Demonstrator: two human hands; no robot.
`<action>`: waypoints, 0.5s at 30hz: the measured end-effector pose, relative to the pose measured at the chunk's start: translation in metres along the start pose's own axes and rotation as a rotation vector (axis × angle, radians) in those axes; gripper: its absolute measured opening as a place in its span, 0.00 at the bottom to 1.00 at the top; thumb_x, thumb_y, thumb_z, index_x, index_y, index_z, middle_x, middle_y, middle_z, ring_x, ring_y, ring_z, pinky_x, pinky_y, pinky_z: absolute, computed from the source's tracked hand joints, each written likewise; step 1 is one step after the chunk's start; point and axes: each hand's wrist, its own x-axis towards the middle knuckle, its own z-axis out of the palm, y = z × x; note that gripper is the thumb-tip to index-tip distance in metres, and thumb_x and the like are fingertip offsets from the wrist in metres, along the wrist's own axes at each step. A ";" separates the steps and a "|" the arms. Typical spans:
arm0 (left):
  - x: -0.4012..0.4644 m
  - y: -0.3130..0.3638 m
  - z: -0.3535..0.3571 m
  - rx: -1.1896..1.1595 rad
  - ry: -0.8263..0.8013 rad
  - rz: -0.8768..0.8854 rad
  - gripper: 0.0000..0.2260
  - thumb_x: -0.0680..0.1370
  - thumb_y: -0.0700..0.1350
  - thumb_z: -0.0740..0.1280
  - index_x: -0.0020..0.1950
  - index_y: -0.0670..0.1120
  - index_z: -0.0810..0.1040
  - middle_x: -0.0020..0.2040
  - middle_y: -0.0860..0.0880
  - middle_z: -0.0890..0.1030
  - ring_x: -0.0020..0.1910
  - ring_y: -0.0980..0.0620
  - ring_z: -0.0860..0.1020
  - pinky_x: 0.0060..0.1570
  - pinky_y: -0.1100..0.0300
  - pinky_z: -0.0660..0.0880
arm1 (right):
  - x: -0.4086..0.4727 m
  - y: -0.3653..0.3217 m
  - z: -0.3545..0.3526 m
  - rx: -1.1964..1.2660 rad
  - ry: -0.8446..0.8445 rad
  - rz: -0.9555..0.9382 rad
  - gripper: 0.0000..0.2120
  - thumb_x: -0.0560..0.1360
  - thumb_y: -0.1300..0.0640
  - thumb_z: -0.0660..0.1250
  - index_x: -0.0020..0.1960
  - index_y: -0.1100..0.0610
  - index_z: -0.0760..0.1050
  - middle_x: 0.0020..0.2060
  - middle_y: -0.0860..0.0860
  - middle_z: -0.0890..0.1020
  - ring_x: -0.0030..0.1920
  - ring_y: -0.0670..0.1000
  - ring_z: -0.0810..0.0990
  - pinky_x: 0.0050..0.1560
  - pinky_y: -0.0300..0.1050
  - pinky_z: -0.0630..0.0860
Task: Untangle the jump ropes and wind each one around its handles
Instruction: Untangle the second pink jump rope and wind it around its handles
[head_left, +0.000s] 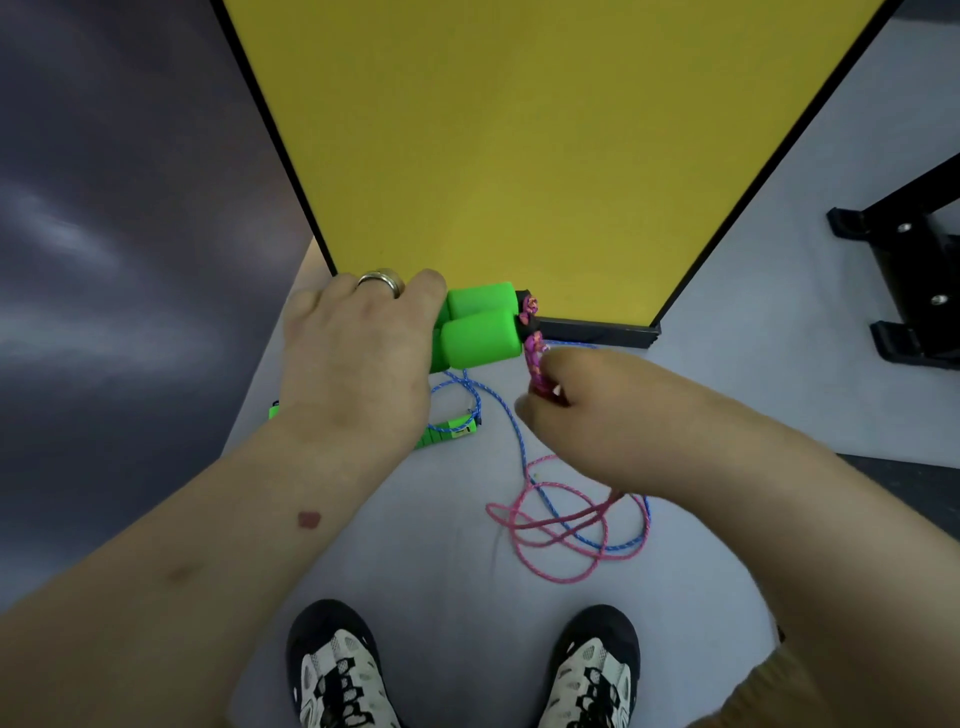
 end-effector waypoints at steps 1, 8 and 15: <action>0.000 0.000 -0.001 0.001 0.018 0.005 0.27 0.61 0.52 0.47 0.54 0.47 0.72 0.44 0.47 0.74 0.45 0.39 0.73 0.43 0.53 0.53 | 0.004 0.009 0.002 0.095 -0.036 0.075 0.09 0.77 0.47 0.62 0.51 0.52 0.71 0.43 0.48 0.78 0.41 0.47 0.76 0.37 0.45 0.70; -0.006 0.014 0.006 0.008 0.016 0.066 0.21 0.63 0.36 0.62 0.55 0.49 0.70 0.46 0.49 0.75 0.48 0.40 0.75 0.45 0.52 0.58 | 0.019 -0.001 0.019 1.106 0.227 0.085 0.21 0.78 0.38 0.63 0.69 0.36 0.66 0.51 0.33 0.76 0.50 0.31 0.74 0.51 0.29 0.68; -0.006 0.013 0.005 -0.040 0.002 0.112 0.22 0.63 0.42 0.69 0.56 0.50 0.71 0.46 0.51 0.76 0.47 0.42 0.76 0.44 0.51 0.64 | 0.019 -0.012 0.019 0.966 0.412 -0.012 0.12 0.83 0.44 0.59 0.49 0.52 0.73 0.37 0.57 0.78 0.31 0.52 0.82 0.30 0.43 0.76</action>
